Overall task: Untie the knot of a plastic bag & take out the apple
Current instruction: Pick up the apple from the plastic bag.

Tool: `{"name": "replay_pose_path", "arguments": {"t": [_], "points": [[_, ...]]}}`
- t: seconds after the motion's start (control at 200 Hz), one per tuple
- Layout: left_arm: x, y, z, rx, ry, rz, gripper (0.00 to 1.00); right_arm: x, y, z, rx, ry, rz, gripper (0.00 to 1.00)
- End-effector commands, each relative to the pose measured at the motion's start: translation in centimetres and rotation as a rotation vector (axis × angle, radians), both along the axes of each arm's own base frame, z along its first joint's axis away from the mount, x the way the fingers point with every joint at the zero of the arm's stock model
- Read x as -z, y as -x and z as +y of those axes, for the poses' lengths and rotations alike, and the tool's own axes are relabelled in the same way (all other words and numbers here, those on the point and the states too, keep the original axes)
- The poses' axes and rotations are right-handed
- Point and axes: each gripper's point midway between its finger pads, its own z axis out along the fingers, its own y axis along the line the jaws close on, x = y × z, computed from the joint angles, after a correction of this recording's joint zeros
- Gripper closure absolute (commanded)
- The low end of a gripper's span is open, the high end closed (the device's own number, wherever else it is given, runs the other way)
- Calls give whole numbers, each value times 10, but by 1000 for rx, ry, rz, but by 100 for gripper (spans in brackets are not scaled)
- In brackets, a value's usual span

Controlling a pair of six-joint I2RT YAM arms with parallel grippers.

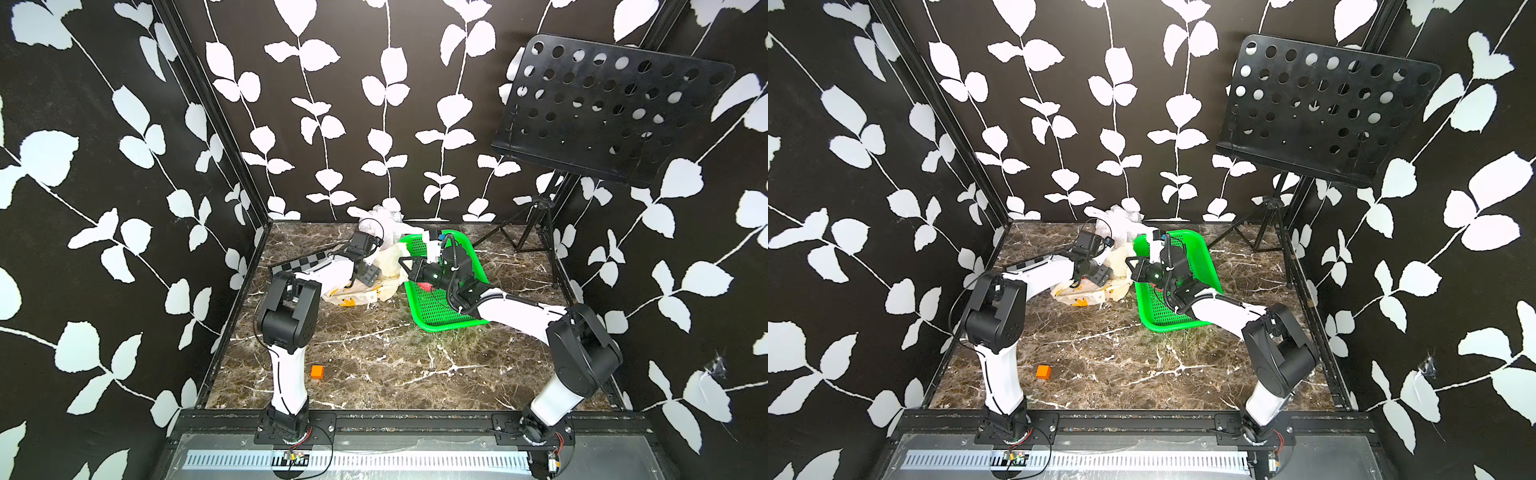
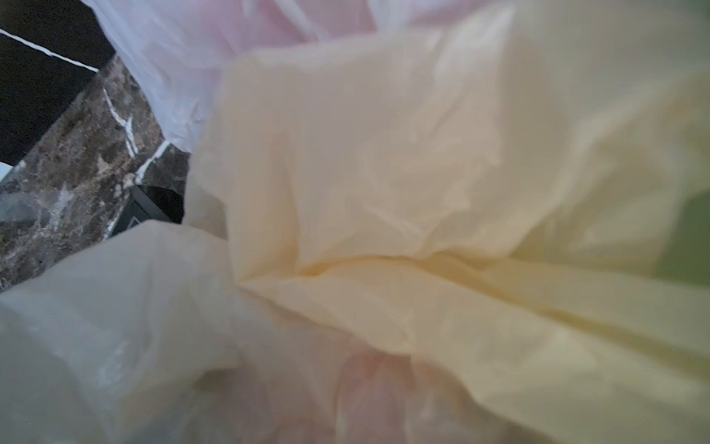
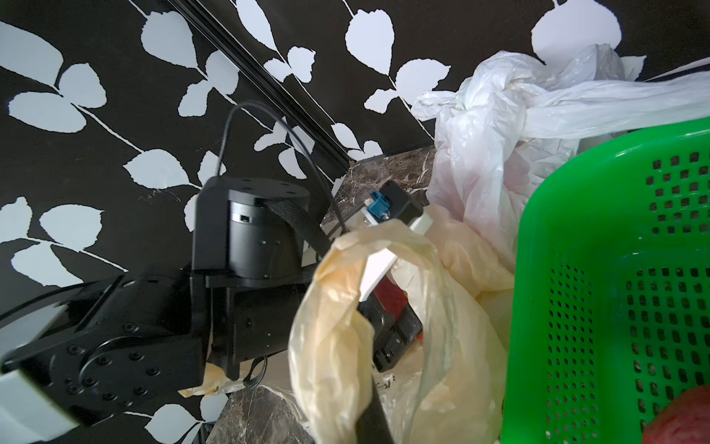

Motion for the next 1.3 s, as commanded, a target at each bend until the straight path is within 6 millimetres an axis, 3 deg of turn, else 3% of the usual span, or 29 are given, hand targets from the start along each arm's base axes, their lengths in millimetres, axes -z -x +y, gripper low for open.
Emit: {"name": "replay_pose_path", "arguments": {"t": [0.0, 0.115, 0.23, 0.52, 0.78, 1.11, 1.295], "points": [[3, 7, 9, -33, -28, 54, 12, -18, -5, 3, 1, -46, -39, 100], [12, 10, 11, -36, -49, 101, 12, -18, -6, 3, 4, -45, -39, 100], [11, 9, 12, -45, -50, 102, 19, -17, -6, 2, 5, -44, -38, 100], [-50, 12, -4, -21, 128, -58, 38, -14, -6, -2, 21, -31, -34, 100], [-78, 52, -7, 8, 252, -63, 41, -24, -12, -2, 45, -40, -51, 100], [-65, 108, -9, 74, 312, 88, 38, -46, -18, -2, 68, -81, -82, 100], [-87, 122, -20, 116, 416, 71, 36, -49, -24, -7, 101, -53, -97, 100]]}}
